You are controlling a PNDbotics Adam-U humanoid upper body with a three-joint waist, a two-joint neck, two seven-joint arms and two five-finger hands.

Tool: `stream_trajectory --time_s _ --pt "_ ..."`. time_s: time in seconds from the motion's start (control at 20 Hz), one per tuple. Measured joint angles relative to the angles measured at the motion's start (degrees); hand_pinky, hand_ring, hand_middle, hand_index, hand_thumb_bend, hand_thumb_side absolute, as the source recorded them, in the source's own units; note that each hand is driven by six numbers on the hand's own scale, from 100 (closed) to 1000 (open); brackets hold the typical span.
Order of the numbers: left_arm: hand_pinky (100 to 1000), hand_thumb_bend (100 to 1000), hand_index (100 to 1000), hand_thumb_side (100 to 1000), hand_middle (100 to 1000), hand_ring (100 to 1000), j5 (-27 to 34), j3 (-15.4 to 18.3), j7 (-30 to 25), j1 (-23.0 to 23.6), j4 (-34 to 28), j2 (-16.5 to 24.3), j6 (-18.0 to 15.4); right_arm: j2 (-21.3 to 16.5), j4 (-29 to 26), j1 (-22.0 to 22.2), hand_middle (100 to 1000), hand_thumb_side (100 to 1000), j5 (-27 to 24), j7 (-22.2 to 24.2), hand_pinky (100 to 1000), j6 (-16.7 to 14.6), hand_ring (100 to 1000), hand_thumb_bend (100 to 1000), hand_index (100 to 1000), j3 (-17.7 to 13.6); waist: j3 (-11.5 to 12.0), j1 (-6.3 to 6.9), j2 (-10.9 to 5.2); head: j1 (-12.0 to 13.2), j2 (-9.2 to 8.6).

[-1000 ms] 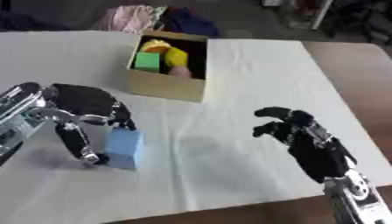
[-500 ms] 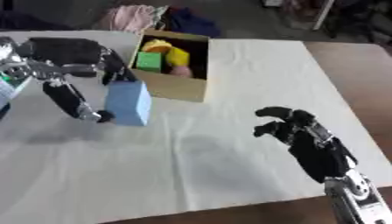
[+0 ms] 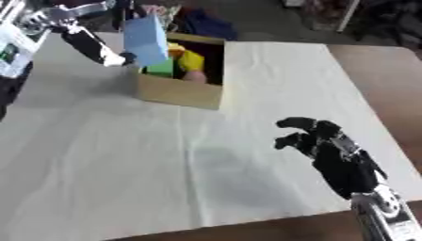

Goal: Pick up objects on the table and place them in the box.

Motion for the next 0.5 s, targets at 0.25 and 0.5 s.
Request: stream_trajectory --time_s 0.25,0.5 --pt "708 384 865 167 667 603 -10.69 2.51 9.59 -2.06 8.98 -6.02 0.69 0.43 0.09 -0.04 803 963 -0.12 0.36 840 0.26 662 100 828 0.49 -0.59 -0.05 0.00 1.11 0.00" --pt "837 337 941 421 860 790 -18.00 3.15 15.85 -2.06 12.55 -7.78 0.06 0.44 0.10 -0.06 803 963 -0.16 0.55 840 0.29 661 100 828 0.50 -0.57 -0.15 0.00 1.39 0.00"
